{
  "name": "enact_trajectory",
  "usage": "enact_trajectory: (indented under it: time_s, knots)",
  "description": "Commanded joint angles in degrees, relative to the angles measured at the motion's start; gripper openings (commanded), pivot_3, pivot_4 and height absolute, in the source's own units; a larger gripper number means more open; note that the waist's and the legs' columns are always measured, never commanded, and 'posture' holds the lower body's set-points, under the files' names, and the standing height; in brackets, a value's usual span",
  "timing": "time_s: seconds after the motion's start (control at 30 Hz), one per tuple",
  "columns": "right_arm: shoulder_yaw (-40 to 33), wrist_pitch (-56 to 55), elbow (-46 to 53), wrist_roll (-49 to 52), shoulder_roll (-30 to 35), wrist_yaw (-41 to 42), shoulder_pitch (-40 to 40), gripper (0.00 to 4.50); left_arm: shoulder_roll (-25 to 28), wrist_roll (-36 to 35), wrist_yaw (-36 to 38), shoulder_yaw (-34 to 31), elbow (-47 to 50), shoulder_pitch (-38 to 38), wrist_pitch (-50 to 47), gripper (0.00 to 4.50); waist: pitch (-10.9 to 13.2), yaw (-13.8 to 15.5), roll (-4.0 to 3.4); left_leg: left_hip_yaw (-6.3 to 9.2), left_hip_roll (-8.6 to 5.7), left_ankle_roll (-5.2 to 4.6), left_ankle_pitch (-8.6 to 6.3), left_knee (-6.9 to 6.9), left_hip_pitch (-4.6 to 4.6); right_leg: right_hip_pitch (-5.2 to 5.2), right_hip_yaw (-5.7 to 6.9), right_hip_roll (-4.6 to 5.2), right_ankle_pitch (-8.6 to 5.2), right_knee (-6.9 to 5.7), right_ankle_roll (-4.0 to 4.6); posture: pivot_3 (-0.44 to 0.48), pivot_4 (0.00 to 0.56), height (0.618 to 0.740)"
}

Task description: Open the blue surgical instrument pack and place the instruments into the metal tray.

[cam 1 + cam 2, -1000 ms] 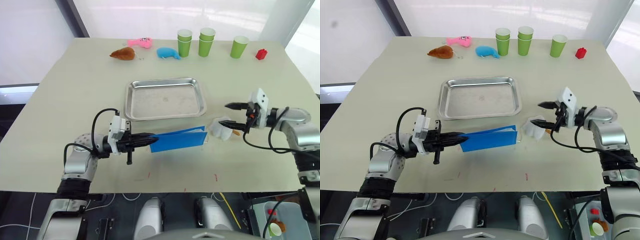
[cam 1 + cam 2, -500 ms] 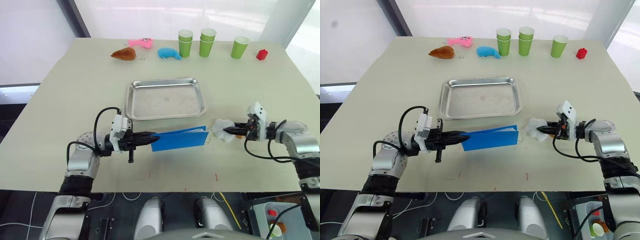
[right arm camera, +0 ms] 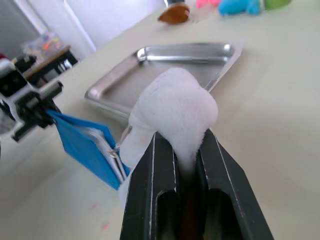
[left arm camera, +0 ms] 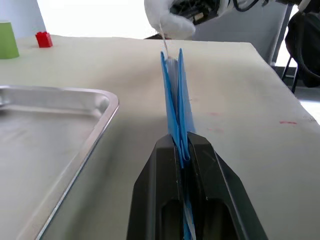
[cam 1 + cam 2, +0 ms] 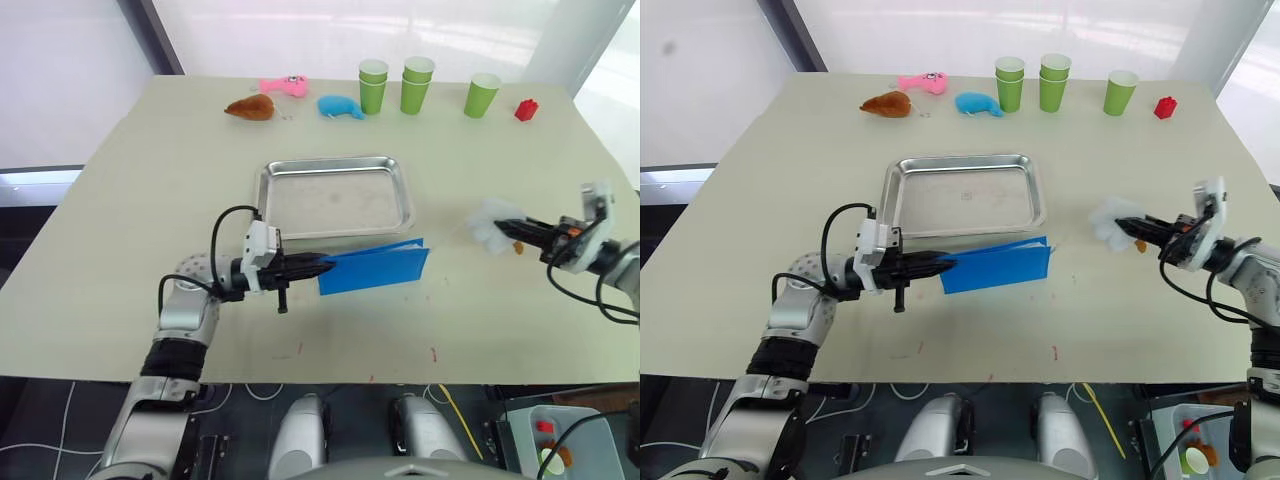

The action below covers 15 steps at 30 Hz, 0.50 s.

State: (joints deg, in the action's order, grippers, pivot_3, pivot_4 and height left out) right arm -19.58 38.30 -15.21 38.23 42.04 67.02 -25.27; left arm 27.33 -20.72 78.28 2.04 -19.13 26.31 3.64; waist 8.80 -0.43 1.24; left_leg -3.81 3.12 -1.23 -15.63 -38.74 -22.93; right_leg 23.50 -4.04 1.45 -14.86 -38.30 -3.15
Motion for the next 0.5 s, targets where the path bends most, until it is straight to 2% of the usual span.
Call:
enact_trajectory:
  time_s: [0.03, 0.23, 0.5]
  knots:
    - [-5.3, 3.7, 2.6, 5.8, 1.4, -1.9, -3.4, 0.05, -1.1, 2.3, -0.5, 1.6, -3.4, 1.5, 2.3, 0.00, 0.0, -0.1, 0.00, 0.00, 0.00, 0.00, 0.00, 0.00, 0.00, 0.00, 0.00, 0.00, 0.00, 0.00, 0.00, 0.000, 0.150, 0.740]
    - [-4.0, 7.1, 7.9, 9.4, 0.3, -4.0, -6.0, 0.05, -2.6, 3.5, -0.9, 2.4, -7.7, 4.5, 4.5, 0.00, 0.0, -0.2, -0.02, 0.07, 0.01, 0.00, 0.00, 0.00, -0.03, 0.01, 0.00, -0.03, 0.00, 0.00, -0.01, 0.000, 0.150, 0.740]
    - [9.3, 5.0, 17.9, 5.5, -3.9, -3.7, -11.5, 0.05, -3.3, 4.1, -0.2, 2.9, -10.8, 6.3, 5.9, 0.00, 0.0, -0.4, -0.03, 0.14, 0.01, 0.00, 0.00, 0.00, -0.05, 0.01, 0.04, -0.05, 0.01, 0.02, -0.02, 0.000, 0.150, 0.740]
